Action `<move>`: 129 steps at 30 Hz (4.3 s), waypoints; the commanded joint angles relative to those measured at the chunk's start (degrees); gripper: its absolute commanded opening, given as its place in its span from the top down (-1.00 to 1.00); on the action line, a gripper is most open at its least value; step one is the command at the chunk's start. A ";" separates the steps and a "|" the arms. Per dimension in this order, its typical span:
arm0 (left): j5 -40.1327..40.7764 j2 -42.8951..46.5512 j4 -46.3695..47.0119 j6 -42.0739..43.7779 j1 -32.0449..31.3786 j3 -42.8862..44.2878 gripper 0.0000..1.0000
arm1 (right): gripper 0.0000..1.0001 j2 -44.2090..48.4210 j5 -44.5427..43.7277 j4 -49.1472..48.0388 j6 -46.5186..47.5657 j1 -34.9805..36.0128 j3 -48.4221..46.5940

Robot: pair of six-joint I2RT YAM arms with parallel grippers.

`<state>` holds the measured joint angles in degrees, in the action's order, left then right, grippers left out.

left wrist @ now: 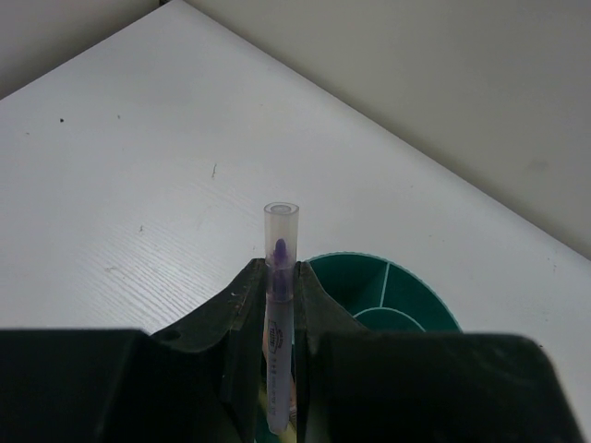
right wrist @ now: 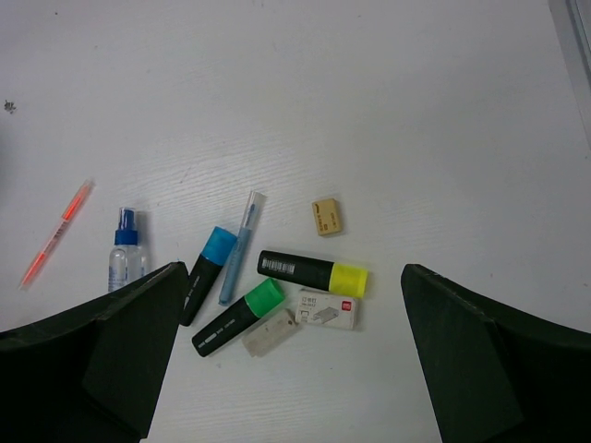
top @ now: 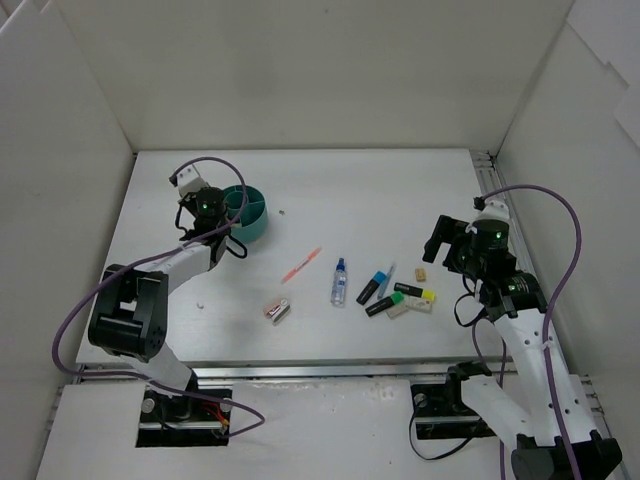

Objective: Sort the stationery into containers
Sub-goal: Place the pen in the storage box, then pick up the pen from the center of the board, then place the pen in the storage box.

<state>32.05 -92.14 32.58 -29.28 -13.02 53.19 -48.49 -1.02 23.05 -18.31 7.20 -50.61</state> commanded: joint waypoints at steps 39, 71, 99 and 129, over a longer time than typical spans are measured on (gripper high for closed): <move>-33.72 10.23 -40.74 20.84 -13.78 15.19 -0.99 | -0.96 0.68 9.71 -5.64 0.46 0.18 1.48; -38.74 -27.30 -61.76 25.94 -21.00 38.13 0.52 | -0.96 -1.87 2.77 -4.86 -0.85 0.80 2.36; -19.58 14.70 -16.25 22.34 -13.10 8.80 1.00 | -0.96 -1.87 3.13 -4.94 0.46 0.80 1.74; -11.31 4.34 34.57 12.49 0.89 -11.79 1.00 | -0.96 -4.86 2.60 -4.94 2.40 0.88 0.34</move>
<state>21.19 -88.36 59.09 -16.14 -12.58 41.04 -52.53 2.74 20.56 -16.49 7.92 -48.21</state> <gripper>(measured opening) 0.059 0.979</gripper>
